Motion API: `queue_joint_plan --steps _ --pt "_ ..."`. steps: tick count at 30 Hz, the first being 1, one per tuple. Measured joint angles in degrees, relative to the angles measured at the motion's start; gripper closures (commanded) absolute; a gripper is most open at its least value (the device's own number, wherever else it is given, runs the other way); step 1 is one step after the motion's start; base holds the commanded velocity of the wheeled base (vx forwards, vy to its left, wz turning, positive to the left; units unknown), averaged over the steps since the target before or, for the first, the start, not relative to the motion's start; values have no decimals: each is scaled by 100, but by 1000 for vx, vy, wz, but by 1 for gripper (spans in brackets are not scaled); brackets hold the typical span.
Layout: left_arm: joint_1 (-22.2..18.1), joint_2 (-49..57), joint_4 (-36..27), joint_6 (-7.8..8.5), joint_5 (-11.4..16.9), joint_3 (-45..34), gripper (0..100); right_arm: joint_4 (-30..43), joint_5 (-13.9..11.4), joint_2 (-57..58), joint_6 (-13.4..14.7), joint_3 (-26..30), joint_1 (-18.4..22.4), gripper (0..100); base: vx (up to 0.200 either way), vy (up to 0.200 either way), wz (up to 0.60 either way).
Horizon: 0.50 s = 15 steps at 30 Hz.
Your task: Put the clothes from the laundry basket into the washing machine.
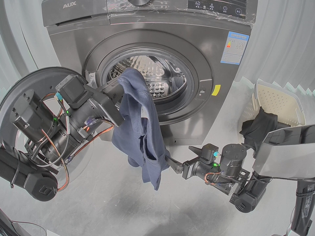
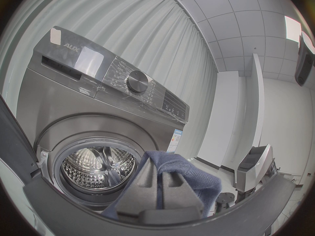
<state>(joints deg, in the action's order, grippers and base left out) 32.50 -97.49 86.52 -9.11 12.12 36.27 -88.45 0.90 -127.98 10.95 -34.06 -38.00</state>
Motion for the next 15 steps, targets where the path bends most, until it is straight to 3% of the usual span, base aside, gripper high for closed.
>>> queue_joint_plan --steps 3,11,15 --pt "0 0 0 0 0 -7 100 5 -50 -223 -30 -319 -63 0 0 0 0" --pt "13 0 2 0 0 -27 100 7 -174 -479 -85 -830 -834 0 0 0 0" --pt "43 0 5 0 2 -38 100 7 -210 -516 -90 -1059 -1029 0 0 0 0"
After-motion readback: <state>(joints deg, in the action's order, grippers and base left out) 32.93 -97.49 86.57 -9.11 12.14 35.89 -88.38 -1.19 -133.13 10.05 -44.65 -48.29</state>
